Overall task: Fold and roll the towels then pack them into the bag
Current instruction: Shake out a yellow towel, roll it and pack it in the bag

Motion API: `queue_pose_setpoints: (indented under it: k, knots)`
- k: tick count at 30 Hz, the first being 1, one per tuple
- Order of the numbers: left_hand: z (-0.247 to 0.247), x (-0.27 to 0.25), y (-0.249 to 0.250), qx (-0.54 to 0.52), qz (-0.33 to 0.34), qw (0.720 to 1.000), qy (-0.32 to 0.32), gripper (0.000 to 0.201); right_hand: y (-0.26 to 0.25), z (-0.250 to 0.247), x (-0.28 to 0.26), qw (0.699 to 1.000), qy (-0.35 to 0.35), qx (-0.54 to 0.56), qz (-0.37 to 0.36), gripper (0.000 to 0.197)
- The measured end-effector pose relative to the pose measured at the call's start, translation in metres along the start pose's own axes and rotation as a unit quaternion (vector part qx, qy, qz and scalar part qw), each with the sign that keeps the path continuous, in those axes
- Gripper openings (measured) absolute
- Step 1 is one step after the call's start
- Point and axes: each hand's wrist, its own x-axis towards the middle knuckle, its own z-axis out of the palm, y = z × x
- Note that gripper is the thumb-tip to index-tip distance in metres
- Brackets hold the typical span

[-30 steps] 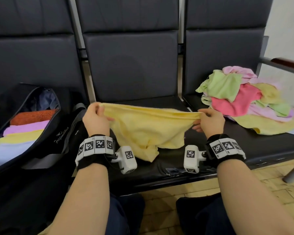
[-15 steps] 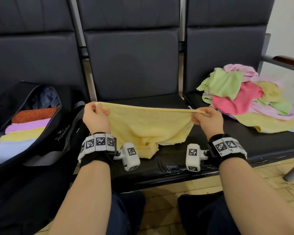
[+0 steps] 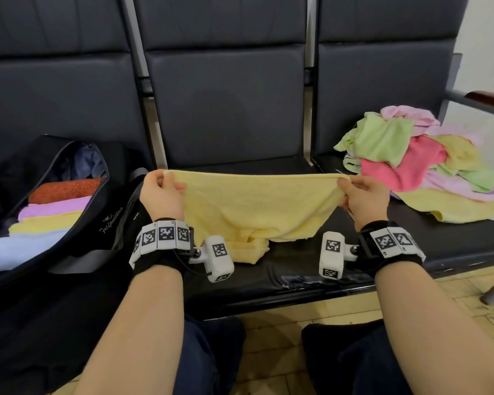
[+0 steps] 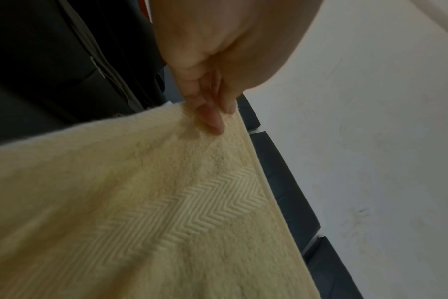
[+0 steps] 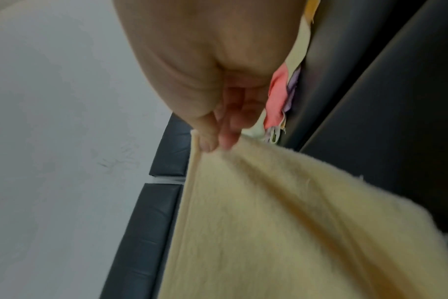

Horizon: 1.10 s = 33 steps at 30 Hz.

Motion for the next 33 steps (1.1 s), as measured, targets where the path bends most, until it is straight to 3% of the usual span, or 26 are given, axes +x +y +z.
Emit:
queue_pose_setpoints:
  k: [3, 6, 9, 15, 17, 19, 21, 27, 31, 33]
  knots:
    - [0.000, -0.004, 0.016, -0.054, 0.001, 0.999, 0.005, 0.007, -0.020, 0.007, -0.005, 0.992, 0.055, 0.114, 0.003, 0.006]
    - [-0.003, -0.002, 0.046, -0.083, 0.032, 0.996, 0.017, 0.008, -0.056, 0.009, -0.009, 0.982, 0.091, 0.156, -0.048, 0.005]
    - [-0.010, 0.003, 0.095, -0.117, 0.100, 0.988, 0.033, 0.009, -0.111, 0.003, -0.010, 0.971, 0.108, 0.173, -0.125, 0.014]
    - [-0.031, -0.001, 0.193, -0.186, 0.217, 0.955, 0.079, 0.022, -0.217, -0.017, -0.027, 0.919, 0.176, 0.191, -0.298, 0.015]
    - [-0.039, -0.003, 0.207, -0.146, 0.205, 0.965, 0.069, 0.024, -0.230, -0.026, -0.028, 0.937, 0.159, 0.141, -0.276, 0.005]
    - [-0.045, -0.001, 0.212, -0.055, 0.123, 0.987, 0.084, 0.026, -0.229, -0.034, -0.025, 0.964, 0.146, 0.037, -0.220, 0.017]
    - [-0.050, -0.006, 0.218, 0.002, 0.070, 0.995, 0.075, 0.026, -0.228, -0.040, -0.028, 0.969, 0.148, -0.012, -0.199, 0.021]
    - [-0.054, -0.015, 0.231, -0.050, 0.116, 0.992, 0.024, 0.028, -0.238, -0.052, -0.037, 0.975, 0.115, 0.032, -0.190, 0.025]
    - [-0.057, -0.005, 0.231, -0.018, 0.093, 0.995, -0.024, 0.032, -0.237, -0.062, -0.030, 0.985, 0.099, 0.032, -0.139, 0.007]
    - [-0.058, -0.001, 0.227, 0.014, 0.051, 0.998, -0.045, 0.032, -0.234, -0.064, -0.027, 0.992, 0.078, -0.012, -0.095, 0.021]
